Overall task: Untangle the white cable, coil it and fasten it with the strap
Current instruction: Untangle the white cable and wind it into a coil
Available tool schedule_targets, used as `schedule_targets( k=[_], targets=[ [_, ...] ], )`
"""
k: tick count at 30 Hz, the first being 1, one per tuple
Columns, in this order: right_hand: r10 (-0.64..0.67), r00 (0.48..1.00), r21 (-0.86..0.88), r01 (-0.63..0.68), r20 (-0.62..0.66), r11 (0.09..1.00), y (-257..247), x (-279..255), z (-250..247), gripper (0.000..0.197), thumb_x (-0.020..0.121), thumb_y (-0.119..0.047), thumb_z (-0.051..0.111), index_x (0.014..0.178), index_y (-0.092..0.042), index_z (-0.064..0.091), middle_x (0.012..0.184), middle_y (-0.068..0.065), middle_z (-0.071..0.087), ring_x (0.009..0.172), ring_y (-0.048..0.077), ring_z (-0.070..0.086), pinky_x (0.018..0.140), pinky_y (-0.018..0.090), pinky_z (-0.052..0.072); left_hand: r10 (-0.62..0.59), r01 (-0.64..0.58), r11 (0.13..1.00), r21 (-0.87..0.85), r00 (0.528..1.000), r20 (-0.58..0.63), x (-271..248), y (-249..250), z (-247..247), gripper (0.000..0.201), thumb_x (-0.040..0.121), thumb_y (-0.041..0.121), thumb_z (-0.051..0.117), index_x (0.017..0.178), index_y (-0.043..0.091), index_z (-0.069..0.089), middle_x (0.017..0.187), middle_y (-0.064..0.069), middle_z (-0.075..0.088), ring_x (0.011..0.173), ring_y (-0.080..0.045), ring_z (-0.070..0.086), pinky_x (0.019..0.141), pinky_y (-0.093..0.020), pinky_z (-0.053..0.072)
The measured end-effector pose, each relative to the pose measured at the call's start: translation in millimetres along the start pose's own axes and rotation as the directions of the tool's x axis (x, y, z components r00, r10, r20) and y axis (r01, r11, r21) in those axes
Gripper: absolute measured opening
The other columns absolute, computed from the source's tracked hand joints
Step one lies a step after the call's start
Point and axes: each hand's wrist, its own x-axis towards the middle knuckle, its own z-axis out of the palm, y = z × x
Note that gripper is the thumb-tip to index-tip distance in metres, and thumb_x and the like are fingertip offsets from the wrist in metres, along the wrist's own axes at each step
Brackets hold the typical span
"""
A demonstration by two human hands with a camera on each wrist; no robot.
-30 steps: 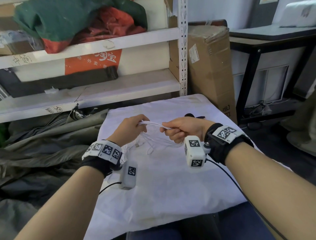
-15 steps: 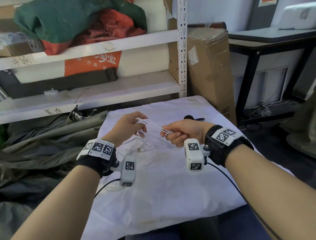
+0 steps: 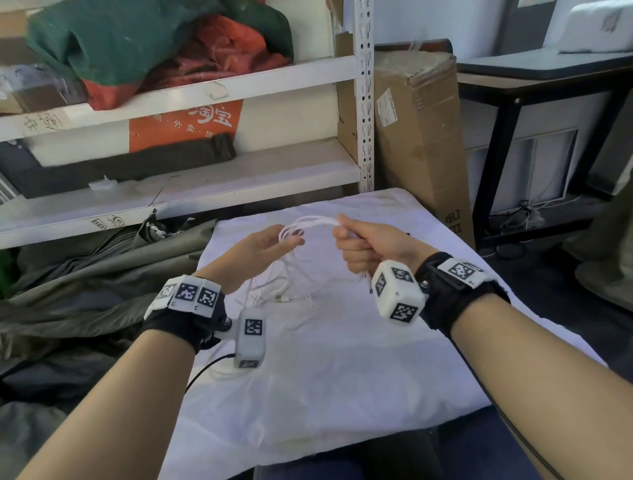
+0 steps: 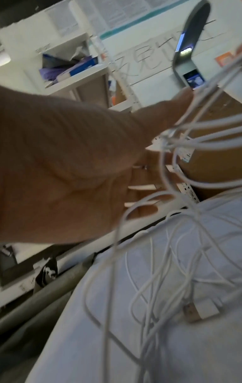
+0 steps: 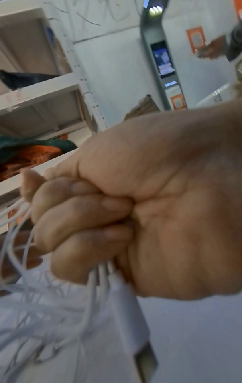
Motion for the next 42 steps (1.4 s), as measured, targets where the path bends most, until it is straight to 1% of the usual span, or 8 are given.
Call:
schedule_targets(
  k=[5,13,22,28,30,33,38,42],
  targets=[
    [-0.188,0.973,0.315,0.221,-0.13,0.923,-10.1,2.7,-11.0,0.045,0.102,-0.036,0.026,0.066,-0.015,0.043,0.036,-0.007,0.029,0.035,0.007,0.008,0.027,0.016,0.021,-0.151,0.151,0.979,0.137,0.988,-0.009,-7.4,-8.3,1.5,0.021,0.093,0.028,0.057,0.113,0.023,0.064,0.103,0.006,0.07,0.084,-0.008,0.065,0.075,-0.019,0.049],
    [-0.326,0.809,0.425,0.548,-0.49,0.721,-18.4,2.1,-26.1,0.046,0.104,-0.038,0.023,0.067,-0.016,0.041,0.032,-0.007,0.026,0.022,0.005,0.02,0.025,0.017,0.015,-0.189,0.083,0.929,-0.362,0.944,-0.27,-6.2,-16.3,-4.2,0.02,0.099,0.017,0.047,0.103,0.011,0.066,0.083,-0.002,0.07,0.067,-0.01,0.064,0.067,-0.018,0.05],
    [-0.261,0.55,0.281,0.712,-0.793,0.644,-18.8,-3.4,-41.7,0.042,0.104,-0.022,0.019,0.064,-0.017,0.032,0.028,-0.007,0.022,0.021,0.009,0.019,0.03,0.01,0.015,-0.396,-0.29,0.46,-0.839,0.779,-0.486,9.9,-5.8,-42.4,0.019,0.1,0.017,0.044,0.093,0.009,0.06,0.065,0.003,0.072,0.058,-0.003,0.065,0.057,-0.013,0.052],
    [-0.19,0.333,0.13,0.738,-0.924,0.662,-26.9,-18.8,-49.3,0.042,0.103,-0.014,0.022,0.061,-0.014,0.028,0.027,-0.003,0.029,0.016,0.008,0.023,0.028,0.007,0.015,-0.597,-0.457,0.463,-0.76,0.473,-0.648,-2.5,-31.8,-48.6,0.022,0.101,0.013,0.036,0.093,0.008,0.056,0.08,-0.004,0.066,0.07,-0.009,0.063,0.067,-0.018,0.054],
    [-0.201,0.364,0.138,0.721,-0.909,0.679,-25.5,-18.7,-49.5,0.043,0.103,-0.019,0.022,0.061,-0.016,0.028,0.029,-0.003,0.027,0.017,0.009,0.021,0.03,0.007,0.014,-0.632,-0.299,0.567,-0.768,0.441,-0.638,-8.3,-49.0,-44.5,0.024,0.102,0.018,0.035,0.105,0.008,0.057,0.088,-0.004,0.063,0.074,-0.009,0.061,0.072,-0.022,0.052],
    [-0.257,0.469,0.166,0.687,-0.845,0.708,-18.1,-6.8,-46.2,0.045,0.104,-0.027,0.02,0.062,-0.018,0.031,0.028,-0.008,0.023,0.021,0.008,0.017,0.029,0.01,0.014,-0.638,0.026,0.689,-0.724,0.495,-0.59,-8.2,-69.4,-36.1,0.038,0.101,0.02,0.032,0.132,0.002,0.046,0.11,-0.015,0.064,0.076,-0.016,0.06,0.068,-0.027,0.048],
    [-0.322,0.617,0.19,0.619,-0.718,0.762,-18.5,3.2,-27.8,0.045,0.104,-0.032,0.026,0.063,-0.018,0.039,0.033,-0.008,0.025,0.024,0.006,0.017,0.027,0.017,0.013,-0.582,0.578,0.785,-0.223,0.565,-0.585,-7.2,-53.0,-29.7,0.05,0.092,0.005,0.036,0.141,0.005,0.027,0.143,-0.029,0.028,0.129,-0.044,0.034,0.108,-0.048,0.028],
    [-0.34,0.698,0.202,0.57,-0.631,0.796,-23.3,4.3,-19.3,0.046,0.104,-0.038,0.025,0.065,-0.018,0.041,0.034,-0.009,0.026,0.025,0.005,0.018,0.028,0.018,0.013,-0.279,0.564,0.804,0.191,0.64,-0.716,-2.9,-27.5,-21.0,0.073,0.08,0.002,0.047,0.145,0.018,0.019,0.149,-0.018,0.013,0.137,-0.039,0.019,0.111,-0.051,0.016]
  ],
)
